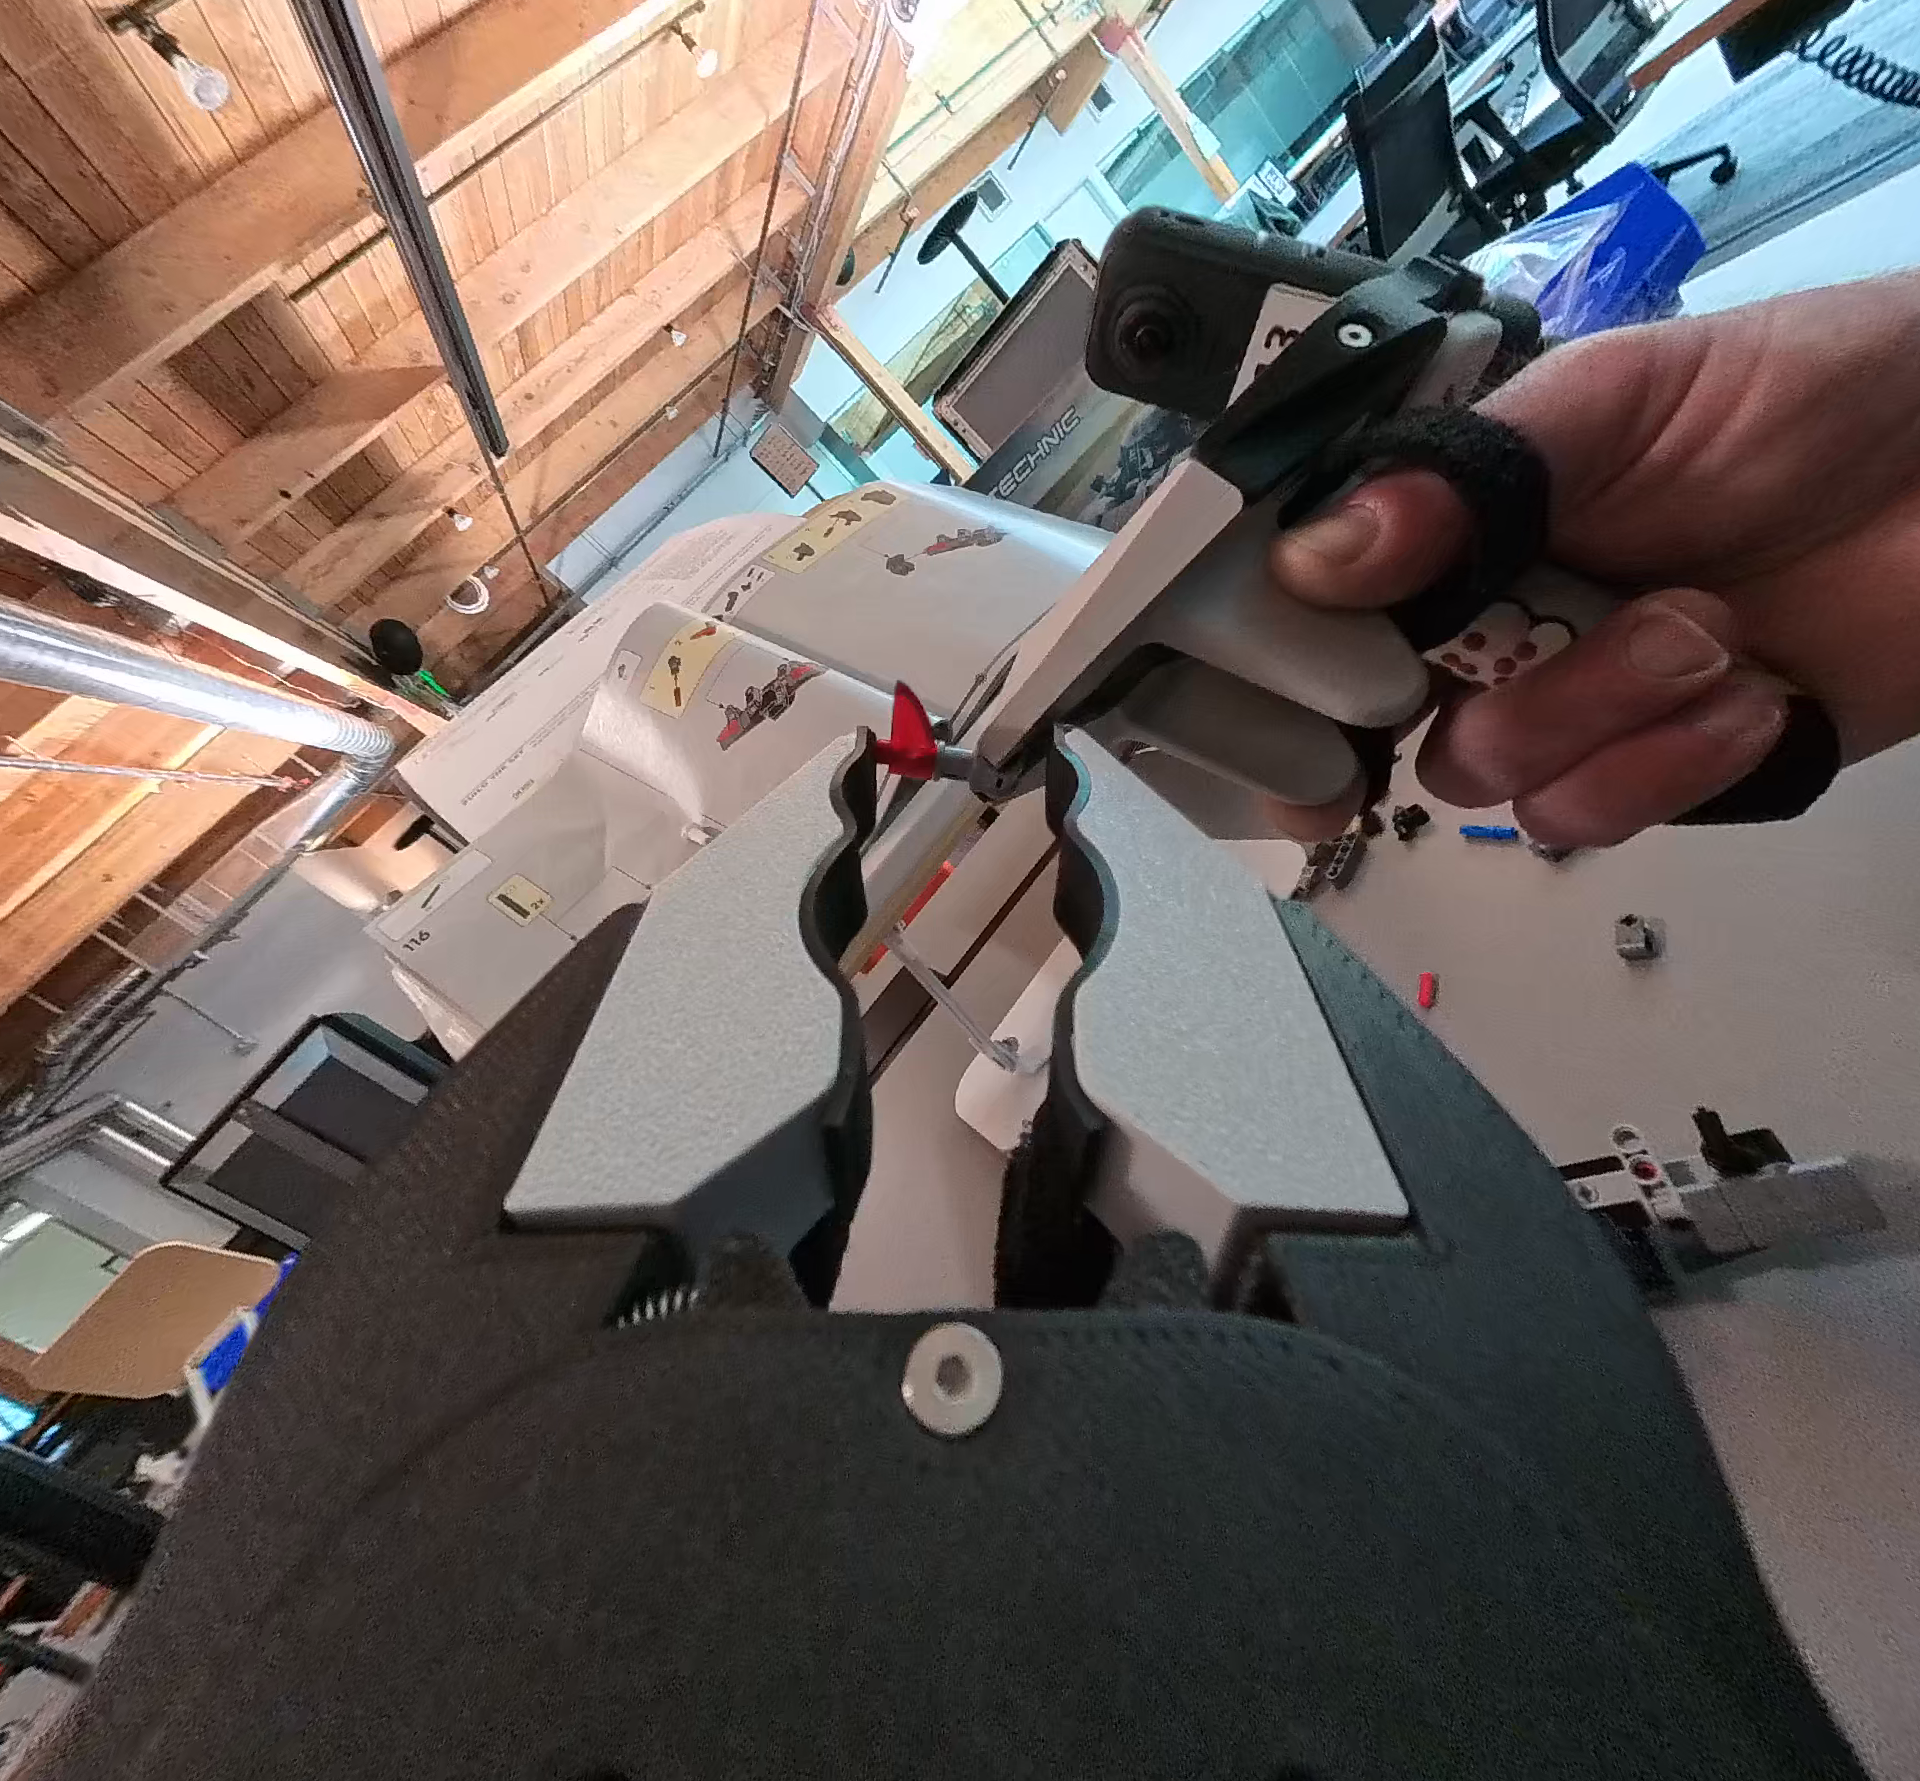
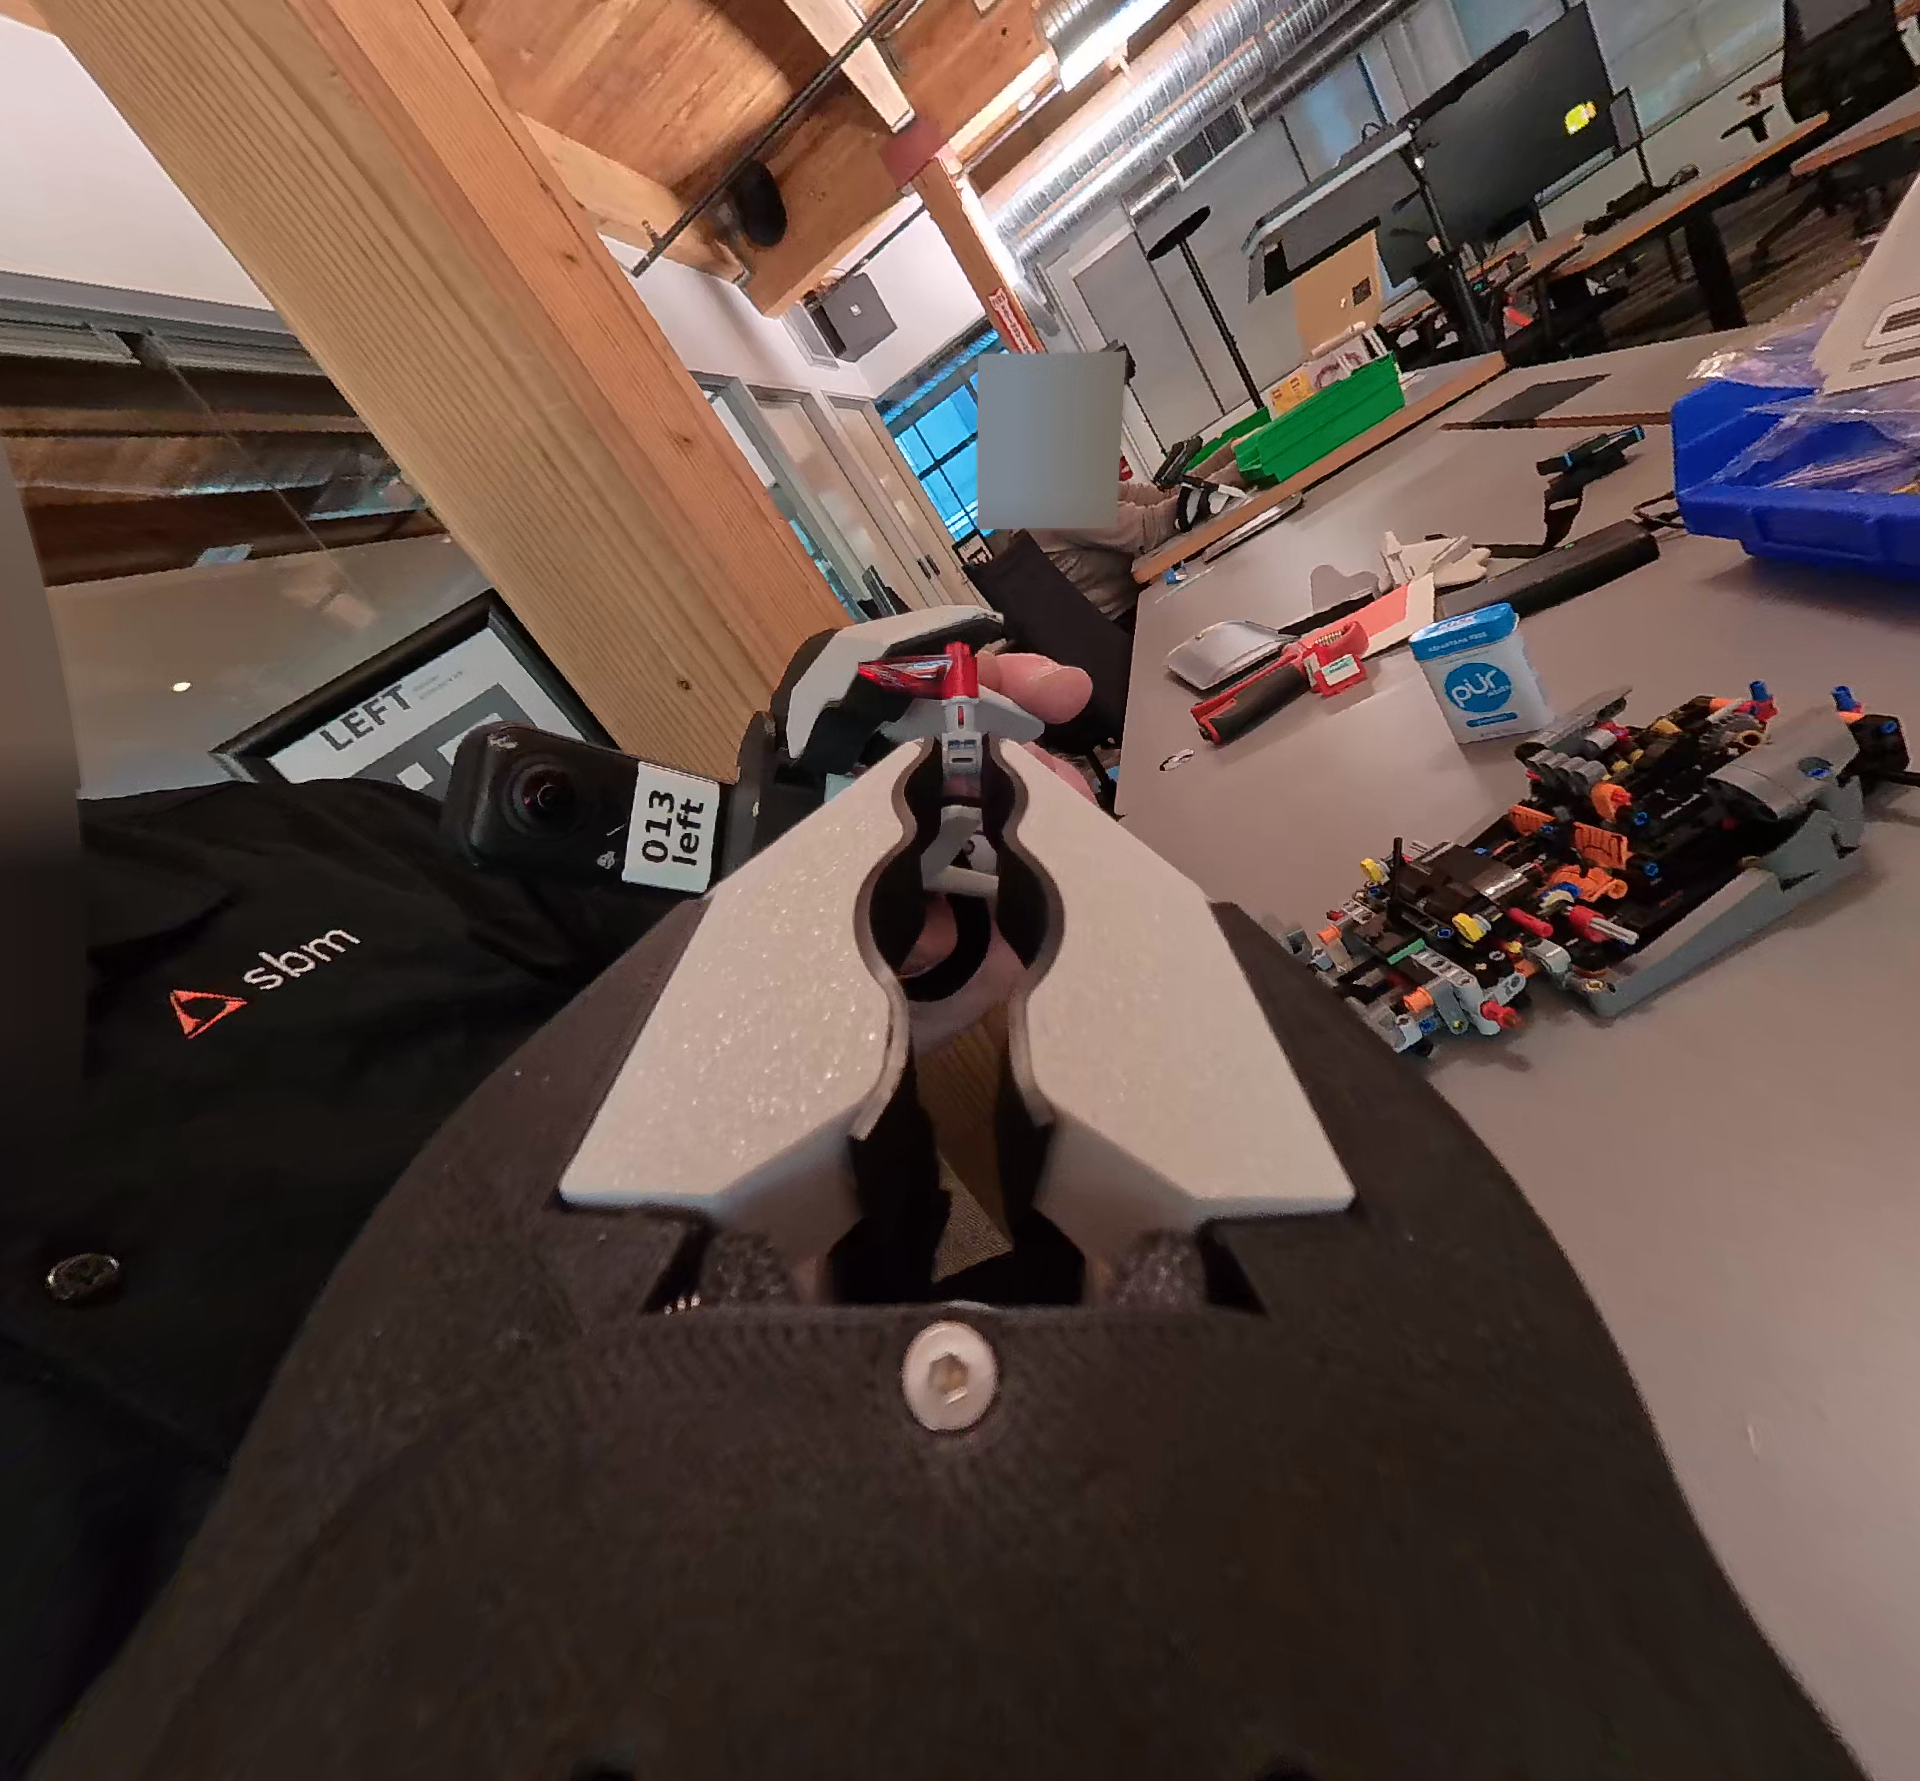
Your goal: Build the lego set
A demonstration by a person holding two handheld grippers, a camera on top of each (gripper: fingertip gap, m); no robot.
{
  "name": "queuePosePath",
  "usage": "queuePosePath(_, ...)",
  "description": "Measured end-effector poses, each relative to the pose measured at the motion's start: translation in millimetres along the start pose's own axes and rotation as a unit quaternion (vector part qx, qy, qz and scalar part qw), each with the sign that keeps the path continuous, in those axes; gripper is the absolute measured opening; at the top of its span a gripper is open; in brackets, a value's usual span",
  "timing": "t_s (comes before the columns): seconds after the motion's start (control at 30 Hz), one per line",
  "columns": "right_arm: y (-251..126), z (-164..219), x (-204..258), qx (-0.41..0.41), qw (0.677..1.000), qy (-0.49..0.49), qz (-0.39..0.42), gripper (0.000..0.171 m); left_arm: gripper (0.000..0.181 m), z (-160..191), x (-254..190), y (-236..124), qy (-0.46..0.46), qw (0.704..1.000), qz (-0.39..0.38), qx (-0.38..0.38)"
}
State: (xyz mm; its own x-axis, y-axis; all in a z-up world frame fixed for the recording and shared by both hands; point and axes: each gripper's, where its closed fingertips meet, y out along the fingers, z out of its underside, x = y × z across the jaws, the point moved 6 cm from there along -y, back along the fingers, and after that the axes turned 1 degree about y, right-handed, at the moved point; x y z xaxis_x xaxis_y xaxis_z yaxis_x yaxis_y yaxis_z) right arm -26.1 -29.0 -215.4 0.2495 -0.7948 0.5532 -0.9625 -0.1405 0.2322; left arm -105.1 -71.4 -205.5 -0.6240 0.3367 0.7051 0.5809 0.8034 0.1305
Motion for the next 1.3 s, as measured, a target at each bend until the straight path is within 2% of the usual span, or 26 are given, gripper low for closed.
queuePosePath(0.3,-1,2,1,0.029,0.999,-0.007,0.037,0.004,0.027,0,-2,-1,0.072,0.997,0.017,0.028)
queuePosePath(0.83,-3,10,-5,0.075,0.993,0.002,0.094,0.004,0.021,10,-12,-2,0.134,0.988,0.039,0.072)
queuePosePath(0.97,-4,11,-8,0.075,0.992,0.004,0.098,0.003,0.021,13,-13,-1,0.120,0.988,0.049,0.080)
queuePosePath(1.1,-3,4,-7,0.071,0.992,-0.020,0.099,0.004,0.023,13,-6,3,0.061,0.995,0.056,0.058)
queuePosePath(1.13,-3,2,-7,0.071,0.992,-0.033,0.104,0.005,0.024,13,-3,3,0.043,0.996,0.054,0.051)
queuePosePath(1.2,-5,-2,-6,0.083,0.985,-0.087,0.128,0.004,0.038,16,4,2,0.034,0.996,0.058,0.059)
queuePosePath(1.23,-7,-6,-3,0.075,0.986,-0.090,0.123,0.004,0.039,16,8,0,0.014,0.996,0.073,0.054)
queuePosePath(1.3,-13,-11,-4,0.092,0.972,-0.141,0.161,0.005,0.040,18,16,-3,-0.032,0.993,0.101,0.051)
